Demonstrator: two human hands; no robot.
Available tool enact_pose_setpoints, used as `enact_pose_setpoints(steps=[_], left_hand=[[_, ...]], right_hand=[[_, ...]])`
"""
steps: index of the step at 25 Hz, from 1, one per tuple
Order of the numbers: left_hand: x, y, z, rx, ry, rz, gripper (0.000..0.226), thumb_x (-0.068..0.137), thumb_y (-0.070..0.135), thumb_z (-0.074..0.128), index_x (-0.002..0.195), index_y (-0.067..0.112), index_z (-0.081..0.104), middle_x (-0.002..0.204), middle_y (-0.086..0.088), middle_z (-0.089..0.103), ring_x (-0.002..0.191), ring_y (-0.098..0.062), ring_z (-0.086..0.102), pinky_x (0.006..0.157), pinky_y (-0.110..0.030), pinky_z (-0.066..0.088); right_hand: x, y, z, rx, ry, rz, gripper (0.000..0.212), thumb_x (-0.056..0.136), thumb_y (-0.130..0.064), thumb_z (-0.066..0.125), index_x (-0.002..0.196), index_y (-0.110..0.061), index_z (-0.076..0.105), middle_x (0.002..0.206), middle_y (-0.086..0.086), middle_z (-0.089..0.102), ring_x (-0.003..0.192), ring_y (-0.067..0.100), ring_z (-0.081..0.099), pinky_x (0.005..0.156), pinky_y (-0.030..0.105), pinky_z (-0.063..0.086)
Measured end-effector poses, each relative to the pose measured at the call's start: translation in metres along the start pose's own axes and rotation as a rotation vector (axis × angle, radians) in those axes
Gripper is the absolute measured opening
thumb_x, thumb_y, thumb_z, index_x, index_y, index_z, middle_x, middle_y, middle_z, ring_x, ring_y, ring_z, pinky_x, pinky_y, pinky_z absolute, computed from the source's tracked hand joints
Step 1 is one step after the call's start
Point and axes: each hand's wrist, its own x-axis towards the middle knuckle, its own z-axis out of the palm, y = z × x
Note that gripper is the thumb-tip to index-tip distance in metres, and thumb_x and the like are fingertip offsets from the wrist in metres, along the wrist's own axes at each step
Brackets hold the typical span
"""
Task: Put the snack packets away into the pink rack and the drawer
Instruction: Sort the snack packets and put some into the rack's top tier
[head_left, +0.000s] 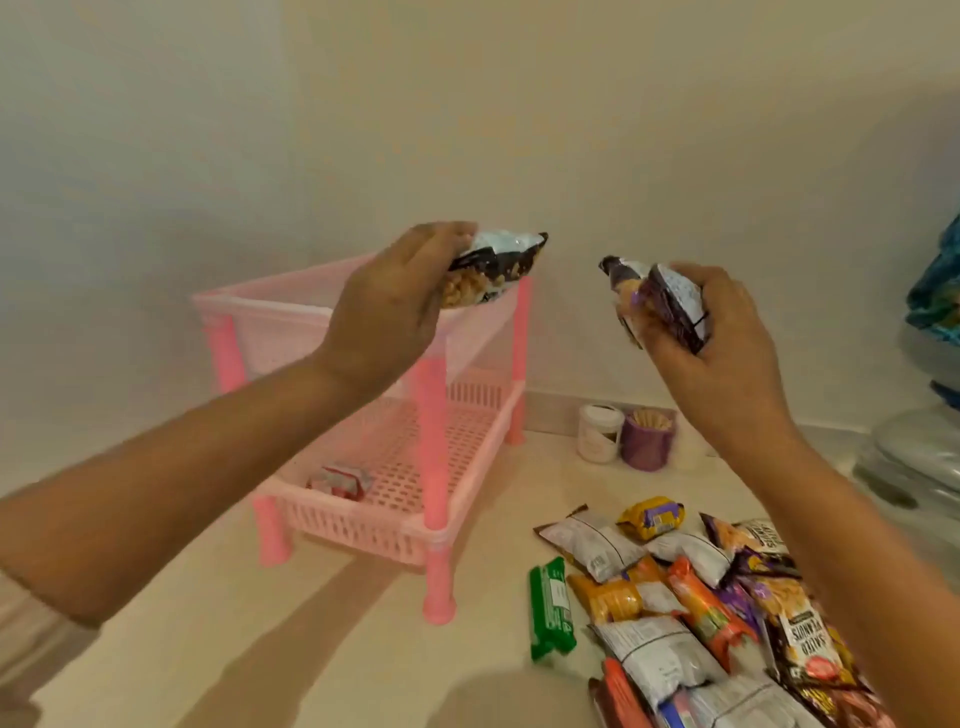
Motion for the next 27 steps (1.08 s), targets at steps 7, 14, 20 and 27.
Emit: enact_pose_setpoints(steps=[7,14,20,27], left_hand=[[0.011,-0.123,-0.016,0.275,-0.209,-0.169,0.036,0.084,0.006,0.038,0.116,0.001,0.053,0.112,-0.024,0.059,0.091,-0.045,0.058,0.073,-0.047,0.047],[-0.001,-0.184,0.006,0.223,-0.639,-0.367,0.022,0.094,0.010,0.043,0.110,0.007,0.057,0.102,-0.023,0.062,0.091,-0.036,0.057,0.068,-0.034,0.035],[0.002,-0.184,0.013,-0.056,-0.824,-0.509,0.053,0.088,0.051,0.038,0.102,0.010,0.068,0.089,-0.013,0.066,0.078,-0.025,0.055,0.071,-0.033,0.037],[-0.005,-0.183,0.009,-0.267,-0.575,-0.664,0.064,0.093,0.055,0.027,0.076,0.011,0.071,0.068,-0.009,0.066,0.066,-0.024,0.061,0.070,-0.031,0.048]], right_hand=[[0.094,-0.054,0.118,0.144,-0.185,-0.144,0.030,0.086,-0.023,0.063,0.108,-0.004,0.055,0.105,0.016,0.060,0.101,0.027,0.056,0.071,0.021,0.036],[0.114,-0.053,0.201,-0.227,-0.701,-0.088,0.033,0.085,-0.028,0.059,0.112,-0.009,0.054,0.111,0.011,0.062,0.085,0.020,0.049,0.060,0.025,0.033],[0.112,-0.045,0.226,-0.455,-0.981,-0.093,0.056,0.087,-0.061,0.043,0.096,-0.011,0.066,0.100,0.009,0.065,0.094,0.025,0.059,0.067,0.029,0.040],[0.105,-0.046,0.220,-0.118,-0.761,0.043,0.064,0.093,-0.058,0.028,0.063,-0.016,0.067,0.055,-0.003,0.062,0.062,0.014,0.062,0.075,0.030,0.045]])
